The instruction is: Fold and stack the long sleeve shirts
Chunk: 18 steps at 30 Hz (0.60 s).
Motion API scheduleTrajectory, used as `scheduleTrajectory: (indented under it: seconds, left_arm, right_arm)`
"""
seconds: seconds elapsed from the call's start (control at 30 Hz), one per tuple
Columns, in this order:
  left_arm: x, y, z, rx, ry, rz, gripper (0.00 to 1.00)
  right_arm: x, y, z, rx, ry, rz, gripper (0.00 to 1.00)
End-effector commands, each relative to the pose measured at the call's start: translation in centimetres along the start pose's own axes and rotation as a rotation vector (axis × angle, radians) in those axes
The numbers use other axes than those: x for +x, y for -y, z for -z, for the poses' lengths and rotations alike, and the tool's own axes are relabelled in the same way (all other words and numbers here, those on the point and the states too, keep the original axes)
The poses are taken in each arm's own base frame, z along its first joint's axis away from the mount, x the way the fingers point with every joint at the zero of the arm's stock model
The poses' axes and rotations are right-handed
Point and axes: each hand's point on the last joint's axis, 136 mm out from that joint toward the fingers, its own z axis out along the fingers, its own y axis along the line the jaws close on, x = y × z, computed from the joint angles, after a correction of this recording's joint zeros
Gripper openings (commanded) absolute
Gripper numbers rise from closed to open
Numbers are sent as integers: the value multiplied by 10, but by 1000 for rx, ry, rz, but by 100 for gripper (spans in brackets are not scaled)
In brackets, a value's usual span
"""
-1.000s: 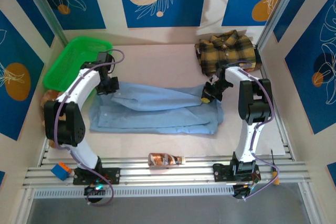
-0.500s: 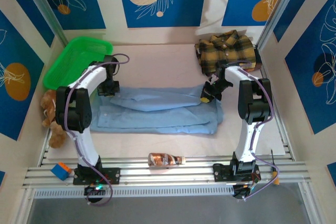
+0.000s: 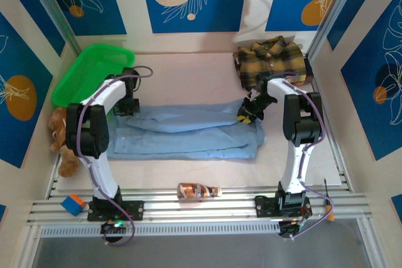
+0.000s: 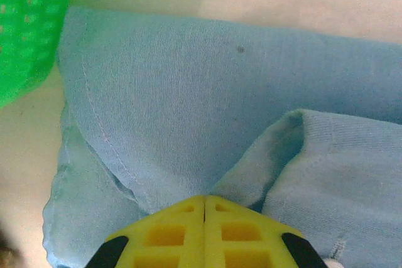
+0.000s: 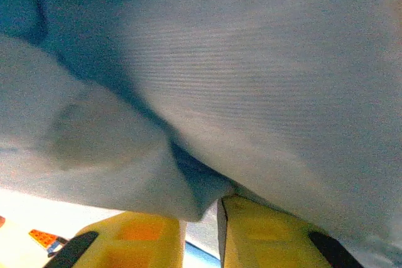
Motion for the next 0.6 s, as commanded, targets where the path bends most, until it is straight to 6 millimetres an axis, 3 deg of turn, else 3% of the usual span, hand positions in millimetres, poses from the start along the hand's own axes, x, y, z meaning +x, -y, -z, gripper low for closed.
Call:
scheduleTrajectory:
  seconds: [0.0,0.1,0.13,0.27,0.37,0.47,0.57]
  left_arm:
    - [4,-17,-6,-62,-12,-11,0]
    - [5,-19,-12,-71,-20,-9,0]
    - [6,-19,-14,-79,-23,-6,13]
    - [0,-19,-1,-63,4,26,41]
    - [-10,-12,32,2,79,71,53]
    - [-15,-4,70,61,141,115,57]
    - [-19,34,112,216,225,100,59]
  right_arm:
    - [-1,-3,5,-4,-6,0,27]
    - [-1,-8,9,-16,-1,7,30]
    - [-1,-10,12,-21,3,10,31]
    - [4,-21,27,-51,24,32,39]
    - [13,-29,46,-59,51,55,48]
    - [25,-36,68,-65,76,63,52]
    - [37,-52,81,-102,93,79,52]
